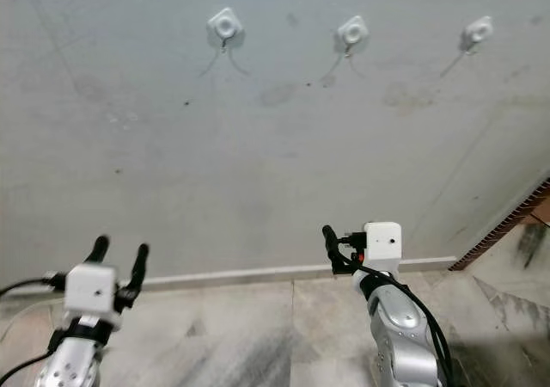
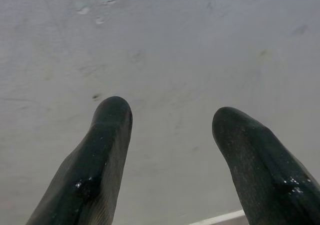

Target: Hang keys on a hook

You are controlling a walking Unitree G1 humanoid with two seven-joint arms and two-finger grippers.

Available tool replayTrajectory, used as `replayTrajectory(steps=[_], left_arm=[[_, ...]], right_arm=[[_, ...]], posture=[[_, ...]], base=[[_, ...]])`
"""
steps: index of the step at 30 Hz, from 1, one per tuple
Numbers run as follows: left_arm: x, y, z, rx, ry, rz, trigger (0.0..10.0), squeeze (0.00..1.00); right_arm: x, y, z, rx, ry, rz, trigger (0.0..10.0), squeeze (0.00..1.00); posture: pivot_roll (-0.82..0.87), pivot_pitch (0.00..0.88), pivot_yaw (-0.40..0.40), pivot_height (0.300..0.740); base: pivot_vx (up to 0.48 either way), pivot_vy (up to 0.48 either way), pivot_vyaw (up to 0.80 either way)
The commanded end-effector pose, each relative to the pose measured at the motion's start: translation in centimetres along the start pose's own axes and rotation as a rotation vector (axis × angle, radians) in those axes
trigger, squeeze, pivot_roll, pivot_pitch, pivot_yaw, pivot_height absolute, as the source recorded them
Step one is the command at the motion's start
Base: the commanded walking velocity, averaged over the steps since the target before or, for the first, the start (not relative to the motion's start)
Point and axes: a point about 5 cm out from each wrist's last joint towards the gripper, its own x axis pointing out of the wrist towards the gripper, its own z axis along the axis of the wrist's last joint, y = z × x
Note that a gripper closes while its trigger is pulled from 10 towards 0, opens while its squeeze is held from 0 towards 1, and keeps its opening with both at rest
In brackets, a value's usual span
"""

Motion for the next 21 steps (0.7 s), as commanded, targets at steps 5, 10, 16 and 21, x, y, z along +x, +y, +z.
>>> replayTrajectory(steps=[5,10,16,21], left_arm=[[-0.1,-0.5,0.3,-0.036,0.043,0.026,10.0,0.0],[0.0,0.1,0.4,-0.028,0.077,0.037,10.0,0.0],[0.5,-0.6,0.7,-0.026,0.086,-0.006,10.0,0.0],[1.3,-0.6,0.7,-0.037,0.098,0.002,10.0,0.0]], right_arm=[[-0.3,0.5,1.3,0.0,-0.031,-0.021,10.0,0.0],[-0.5,0.7,2.0,0.021,-0.034,-0.041,10.0,0.0],[-0.5,0.4,2.4,0.018,-0.023,-0.06,10.0,0.0],[0.2,0.4,2.6,0.031,-0.014,-0.065,10.0,0.0]], posture=[[0.08,0.077,-0.04,0.74],[0.06,0.08,-0.029,0.74],[0.04,0.079,-0.038,0.74],[0.04,0.082,-0.047,0.74]], base=[[0.0,0.0,0.0],[0.0,0.0,0.0],[0.0,0.0,0.0],[0.0,0.0,0.0]])
